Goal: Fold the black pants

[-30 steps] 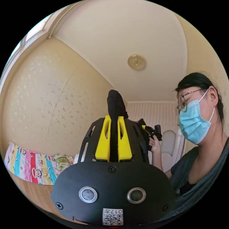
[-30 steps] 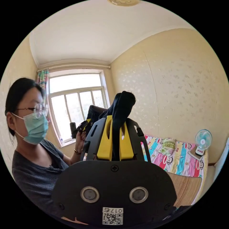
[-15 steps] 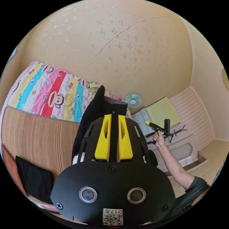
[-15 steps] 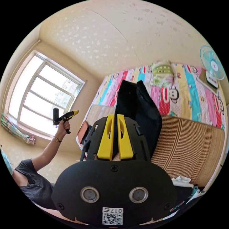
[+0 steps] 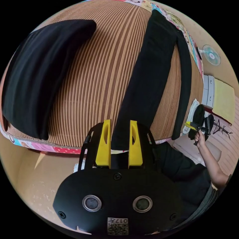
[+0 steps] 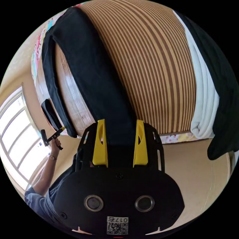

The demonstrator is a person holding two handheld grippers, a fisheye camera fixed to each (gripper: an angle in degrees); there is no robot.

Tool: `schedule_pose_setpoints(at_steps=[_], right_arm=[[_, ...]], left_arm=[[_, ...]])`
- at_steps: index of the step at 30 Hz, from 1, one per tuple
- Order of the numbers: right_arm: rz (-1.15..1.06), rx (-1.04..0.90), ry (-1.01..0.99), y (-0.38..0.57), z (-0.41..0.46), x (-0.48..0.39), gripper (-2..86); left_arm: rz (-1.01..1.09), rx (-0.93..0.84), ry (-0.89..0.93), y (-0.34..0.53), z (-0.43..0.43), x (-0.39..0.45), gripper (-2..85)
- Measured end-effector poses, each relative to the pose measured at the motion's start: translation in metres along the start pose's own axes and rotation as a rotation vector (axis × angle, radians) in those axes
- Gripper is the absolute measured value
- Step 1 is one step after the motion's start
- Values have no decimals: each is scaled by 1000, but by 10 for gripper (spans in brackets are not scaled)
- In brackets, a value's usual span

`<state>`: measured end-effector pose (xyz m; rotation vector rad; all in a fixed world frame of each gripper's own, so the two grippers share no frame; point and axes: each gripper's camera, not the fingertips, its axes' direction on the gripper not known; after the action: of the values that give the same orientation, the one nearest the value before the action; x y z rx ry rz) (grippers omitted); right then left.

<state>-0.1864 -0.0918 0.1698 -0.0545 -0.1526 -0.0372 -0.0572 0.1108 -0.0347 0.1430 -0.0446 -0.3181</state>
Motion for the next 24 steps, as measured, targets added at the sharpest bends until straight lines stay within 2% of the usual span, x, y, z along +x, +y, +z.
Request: schedule_pose_setpoints(at_steps=[3, 5, 7, 10, 14, 17, 21, 24], right_arm=[[-25, -107, 7, 0, 3, 8, 143], [-50, -87, 60, 1, -11, 4, 129], [-63, -99, 18, -1, -25, 2, 104], [-165, -100, -89, 12, -50, -1, 72], [-195, -53, -279, 52, -78, 16, 59], [-143, -79, -240, 77, -84, 32, 53], [-167, -48, -196, 104, -116, 30, 50], [-284, 1, -185, 118, -153, 4, 49]], left_arm=[[38, 6, -34, 0, 0, -6, 97], [47, -20, -41, -8, -4, -10, 74], [137, -79, 86, -19, -14, -13, 37], [200, -50, 284, -9, -37, -21, 21], [152, 45, 384, 14, -57, -34, 16], [84, -5, 296, 23, -40, -43, 20], [-302, -107, 297, 31, -20, -100, 50], [-411, 21, 294, 39, -58, -120, 84]])
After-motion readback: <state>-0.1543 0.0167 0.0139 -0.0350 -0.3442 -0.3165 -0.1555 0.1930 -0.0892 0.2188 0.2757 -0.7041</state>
